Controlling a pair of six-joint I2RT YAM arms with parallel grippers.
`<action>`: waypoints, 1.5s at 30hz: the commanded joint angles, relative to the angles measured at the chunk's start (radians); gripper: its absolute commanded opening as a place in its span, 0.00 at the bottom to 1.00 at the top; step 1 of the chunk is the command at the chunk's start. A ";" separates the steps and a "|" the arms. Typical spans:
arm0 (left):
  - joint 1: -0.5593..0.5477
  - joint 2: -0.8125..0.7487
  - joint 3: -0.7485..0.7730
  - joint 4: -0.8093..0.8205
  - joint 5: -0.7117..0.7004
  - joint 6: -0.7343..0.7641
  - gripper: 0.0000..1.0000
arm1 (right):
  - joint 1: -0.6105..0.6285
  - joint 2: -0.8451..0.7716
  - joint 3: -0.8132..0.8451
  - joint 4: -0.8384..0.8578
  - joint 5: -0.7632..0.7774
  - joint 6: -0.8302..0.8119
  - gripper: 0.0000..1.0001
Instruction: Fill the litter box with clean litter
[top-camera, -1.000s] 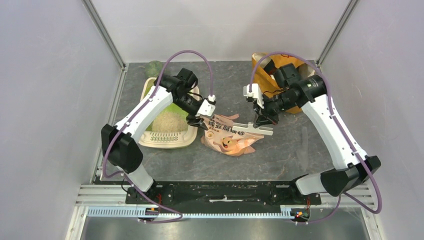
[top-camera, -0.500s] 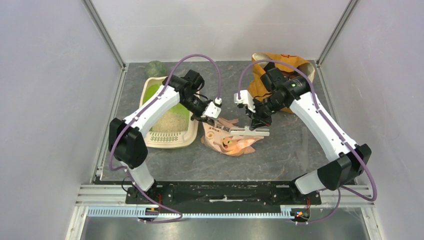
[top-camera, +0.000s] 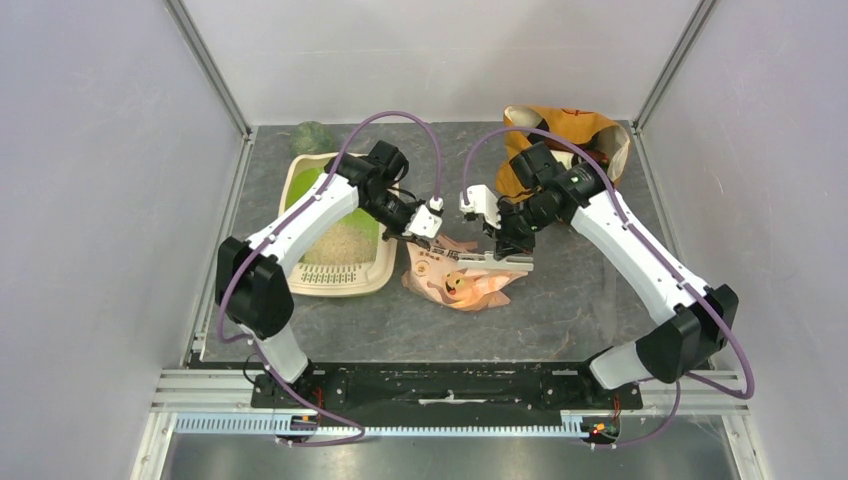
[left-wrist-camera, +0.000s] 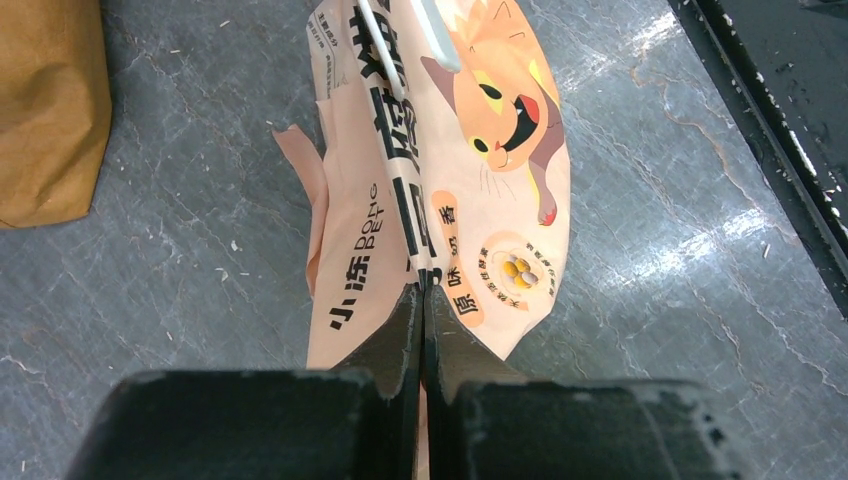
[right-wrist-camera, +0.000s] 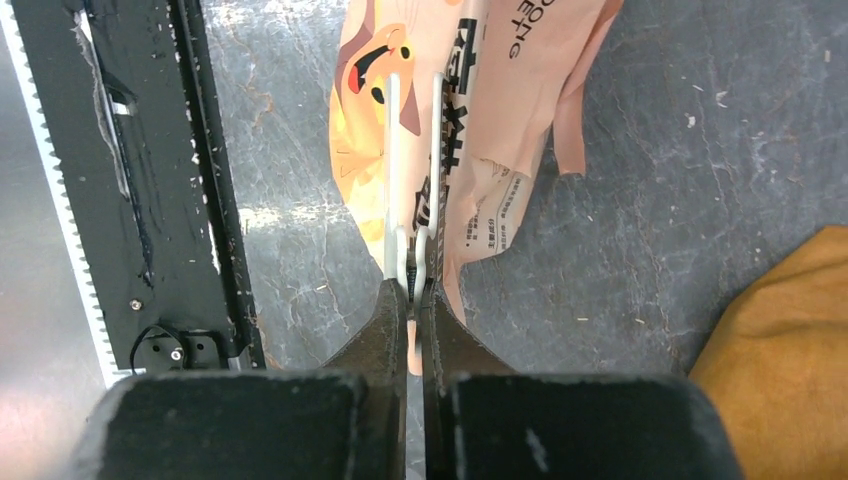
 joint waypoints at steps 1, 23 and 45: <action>-0.010 -0.043 -0.015 0.007 0.035 -0.021 0.02 | 0.001 -0.087 -0.015 0.071 0.059 0.038 0.00; -0.010 -0.057 -0.012 0.007 0.034 -0.026 0.02 | 0.040 -0.084 -0.111 0.170 0.096 0.109 0.00; -0.008 -0.062 -0.008 0.007 0.043 -0.023 0.02 | 0.040 -0.219 -0.377 0.483 0.048 0.217 0.00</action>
